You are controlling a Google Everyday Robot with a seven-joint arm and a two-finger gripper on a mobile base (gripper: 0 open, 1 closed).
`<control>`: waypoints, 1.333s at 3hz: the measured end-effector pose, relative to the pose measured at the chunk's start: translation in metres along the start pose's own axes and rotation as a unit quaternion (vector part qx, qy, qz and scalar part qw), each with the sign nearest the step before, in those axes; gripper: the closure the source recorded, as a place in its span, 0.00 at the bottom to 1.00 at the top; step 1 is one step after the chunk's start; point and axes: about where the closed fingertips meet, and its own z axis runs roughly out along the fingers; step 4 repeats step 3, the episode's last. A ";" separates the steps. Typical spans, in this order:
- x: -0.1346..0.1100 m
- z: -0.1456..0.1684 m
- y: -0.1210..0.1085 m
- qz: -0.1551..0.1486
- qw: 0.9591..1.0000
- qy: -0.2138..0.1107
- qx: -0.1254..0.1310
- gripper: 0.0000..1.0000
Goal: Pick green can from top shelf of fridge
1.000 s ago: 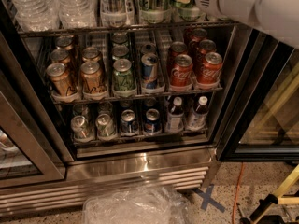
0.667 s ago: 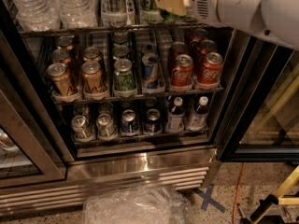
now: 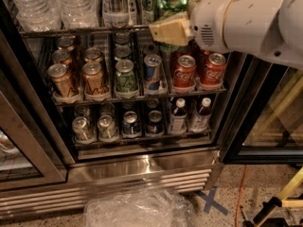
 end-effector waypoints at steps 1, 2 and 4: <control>0.013 -0.006 0.012 0.002 1.000 0.011 -0.020 1.00; 0.020 -0.012 0.018 0.003 0.999 0.017 -0.030 1.00; 0.025 -0.015 0.021 0.000 0.999 0.023 -0.031 1.00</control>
Offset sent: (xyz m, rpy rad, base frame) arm -0.0278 -0.0098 -0.0366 -0.0110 0.0802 0.0593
